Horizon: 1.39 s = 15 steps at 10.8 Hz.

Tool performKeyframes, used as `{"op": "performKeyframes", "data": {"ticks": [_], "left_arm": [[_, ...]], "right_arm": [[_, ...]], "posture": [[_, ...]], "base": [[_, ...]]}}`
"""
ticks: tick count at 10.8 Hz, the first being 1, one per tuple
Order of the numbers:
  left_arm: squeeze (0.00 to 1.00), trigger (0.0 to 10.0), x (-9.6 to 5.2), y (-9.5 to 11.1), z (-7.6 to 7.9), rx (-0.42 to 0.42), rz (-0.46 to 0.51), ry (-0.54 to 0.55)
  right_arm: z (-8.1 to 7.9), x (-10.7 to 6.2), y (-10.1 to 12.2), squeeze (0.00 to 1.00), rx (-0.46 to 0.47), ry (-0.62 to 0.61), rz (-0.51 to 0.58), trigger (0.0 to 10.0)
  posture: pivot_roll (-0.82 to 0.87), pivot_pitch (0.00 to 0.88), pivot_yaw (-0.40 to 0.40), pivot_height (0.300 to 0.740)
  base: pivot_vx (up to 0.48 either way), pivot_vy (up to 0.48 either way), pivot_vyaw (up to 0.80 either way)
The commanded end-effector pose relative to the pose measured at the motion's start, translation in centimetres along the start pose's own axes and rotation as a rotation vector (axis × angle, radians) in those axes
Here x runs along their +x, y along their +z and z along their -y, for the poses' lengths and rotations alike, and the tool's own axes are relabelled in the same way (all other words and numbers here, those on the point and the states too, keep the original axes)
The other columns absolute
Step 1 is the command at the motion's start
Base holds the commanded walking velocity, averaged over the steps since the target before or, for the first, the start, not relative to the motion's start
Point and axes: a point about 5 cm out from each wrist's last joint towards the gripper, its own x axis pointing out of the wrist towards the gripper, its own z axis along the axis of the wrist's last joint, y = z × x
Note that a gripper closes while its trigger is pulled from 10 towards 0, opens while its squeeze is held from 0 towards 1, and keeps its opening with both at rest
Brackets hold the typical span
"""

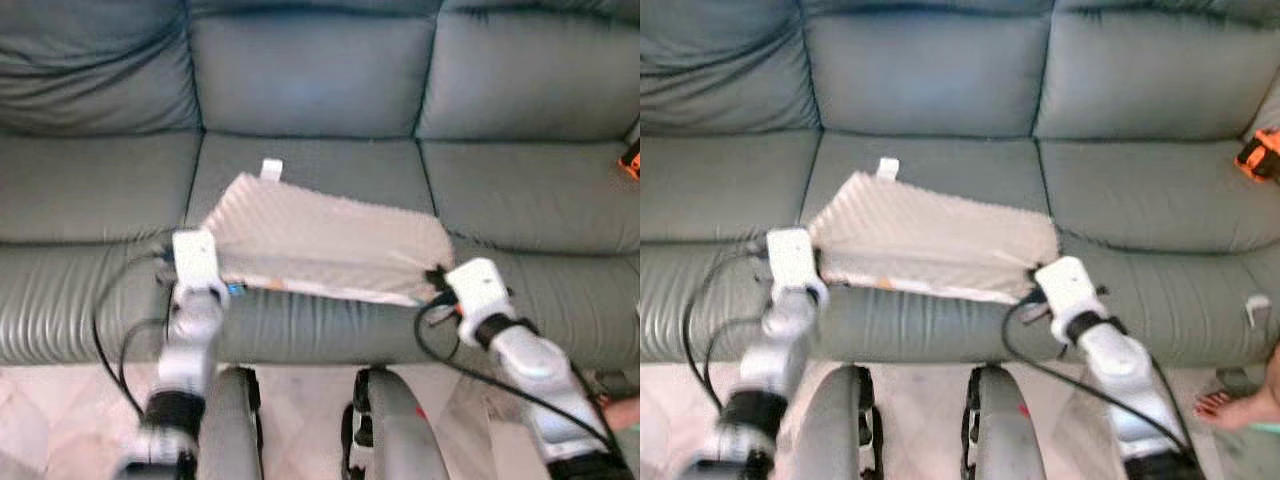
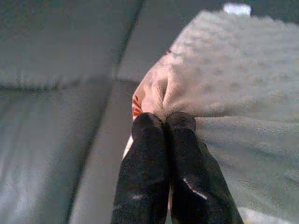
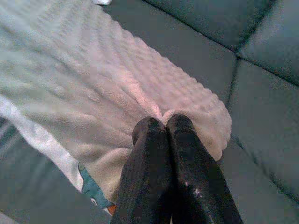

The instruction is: Move the pillow to the sofa

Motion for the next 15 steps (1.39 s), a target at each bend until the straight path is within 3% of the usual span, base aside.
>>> {"op": "performKeyframes", "data": {"ticks": [1,3,6,8,10,12,13,14,15], "left_arm": [[0.00,10.0,-0.3,-0.5,-2.8,0.007,-0.029,0.115],[0.00,10.0,-0.7,-0.6,-3.1,0.018,-0.043,0.106],[0.00,10.0,-1.6,-0.3,-3.7,0.042,-0.056,0.080],[0.00,10.0,-1.0,0.3,-4.1,0.050,-0.036,0.096],[0.00,10.0,0.2,0.1,-3.9,0.070,-0.080,0.072],[0.00,10.0,0.8,0.8,-4.0,0.063,-0.065,0.075],[0.64,10.0,0.9,0.9,-4.1,0.077,-0.051,0.088],[1.00,10.0,0.9,0.8,-4.2,0.073,-0.054,0.090],[1.00,10.0,0.7,0.6,-4.3,0.074,-0.058,0.091]], "right_arm": [[3.6,-1.9,-2.2,0.00,0.008,-0.143,-0.105,10.0],[4.9,-1.5,-2.7,0.00,-0.002,-0.142,-0.124,10.0],[7.1,0.3,-1.8,0.00,-0.085,-0.140,-0.104,10.0],[7.9,1.7,-1.0,0.00,-0.137,-0.131,-0.086,10.0],[6.3,2.4,-0.7,0.00,-0.112,-0.093,-0.039,10.0],[4.7,2.2,-1.2,0.00,-0.106,-0.052,-0.019,10.0],[4.5,1.7,-2.0,0.82,-0.096,-0.054,-0.035,10.0],[4.3,1.1,-2.7,1.00,-0.091,-0.051,-0.053,10.0],[4.3,1.0,-2.9,1.00,-0.090,-0.054,-0.059,10.0]], "posture": [[-0.07,0.226,-0.037,0.647],[-0.06,0.222,-0.035,0.647],[-0.04,0.222,-0.037,0.647],[-0.03,0.223,-0.040,0.647],[-0.04,0.226,-0.036,0.647],[-0.04,0.230,-0.029,0.647],[-0.04,0.230,-0.029,0.647],[-0.04,0.230,-0.029,0.647],[-0.04,0.231,-0.029,0.647]], "base": [[0.000,0.000,0.00],[0.000,0.000,0.00],[0.000,0.000,0.00],[0.000,0.000,0.00],[0.000,0.000,0.00],[0.000,0.000,0.00],[0.000,0.000,0.00],[0.000,0.000,0.00],[0.000,0.000,0.00]]}}
